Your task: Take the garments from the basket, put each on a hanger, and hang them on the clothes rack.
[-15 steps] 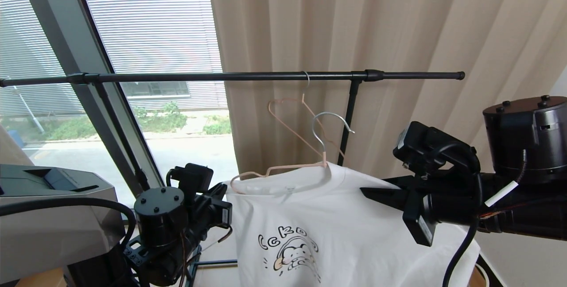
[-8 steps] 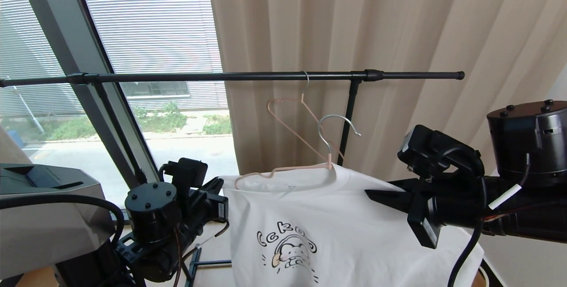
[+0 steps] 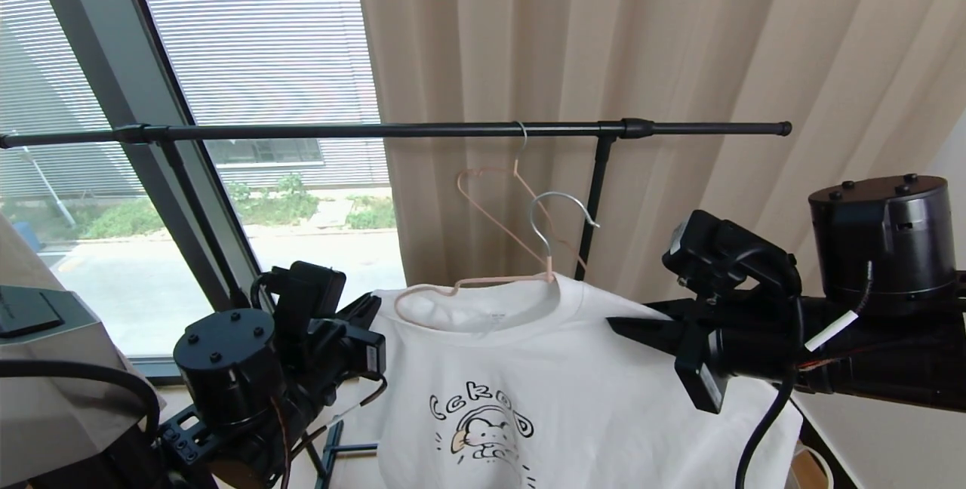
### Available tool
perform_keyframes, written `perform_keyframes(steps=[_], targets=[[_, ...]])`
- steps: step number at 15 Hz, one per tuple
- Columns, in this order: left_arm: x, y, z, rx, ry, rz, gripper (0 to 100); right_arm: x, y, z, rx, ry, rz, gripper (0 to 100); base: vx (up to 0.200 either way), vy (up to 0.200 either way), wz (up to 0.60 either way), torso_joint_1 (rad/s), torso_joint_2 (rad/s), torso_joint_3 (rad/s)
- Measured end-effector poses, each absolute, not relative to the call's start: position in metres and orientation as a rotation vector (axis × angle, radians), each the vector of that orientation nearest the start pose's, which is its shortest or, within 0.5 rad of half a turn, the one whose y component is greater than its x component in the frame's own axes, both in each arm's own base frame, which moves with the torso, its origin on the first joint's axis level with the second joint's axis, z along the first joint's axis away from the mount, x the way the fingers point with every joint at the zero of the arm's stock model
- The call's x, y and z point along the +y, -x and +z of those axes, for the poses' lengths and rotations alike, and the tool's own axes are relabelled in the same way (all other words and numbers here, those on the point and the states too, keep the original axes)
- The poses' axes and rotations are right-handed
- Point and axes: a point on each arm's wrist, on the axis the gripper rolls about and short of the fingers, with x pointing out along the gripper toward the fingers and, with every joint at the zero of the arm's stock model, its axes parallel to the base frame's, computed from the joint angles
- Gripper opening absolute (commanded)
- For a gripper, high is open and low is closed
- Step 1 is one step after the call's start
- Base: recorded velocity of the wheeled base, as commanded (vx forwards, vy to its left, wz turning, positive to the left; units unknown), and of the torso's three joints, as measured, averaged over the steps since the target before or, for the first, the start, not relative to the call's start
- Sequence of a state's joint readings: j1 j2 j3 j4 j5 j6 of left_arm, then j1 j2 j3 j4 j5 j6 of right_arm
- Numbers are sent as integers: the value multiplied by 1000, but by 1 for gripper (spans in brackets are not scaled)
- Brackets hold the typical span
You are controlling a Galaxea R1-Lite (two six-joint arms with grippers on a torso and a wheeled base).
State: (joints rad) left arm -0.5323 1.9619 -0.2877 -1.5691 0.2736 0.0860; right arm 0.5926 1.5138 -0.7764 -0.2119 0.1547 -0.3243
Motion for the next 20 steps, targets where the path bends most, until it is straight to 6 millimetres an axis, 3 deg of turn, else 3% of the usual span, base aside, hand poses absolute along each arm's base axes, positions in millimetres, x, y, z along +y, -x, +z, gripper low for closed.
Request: perform_keyframes(steps=[13, 20], targets=[[-144, -215, 101, 34, -120, -344, 0, 153, -212, 163, 388, 309, 996, 0, 0, 0, 0, 0, 0, 0], [-147, -234, 132, -94, -265, -306, 0, 154, -226, 158, 310, 278, 1025, 0, 0, 0, 0, 0, 0, 0]])
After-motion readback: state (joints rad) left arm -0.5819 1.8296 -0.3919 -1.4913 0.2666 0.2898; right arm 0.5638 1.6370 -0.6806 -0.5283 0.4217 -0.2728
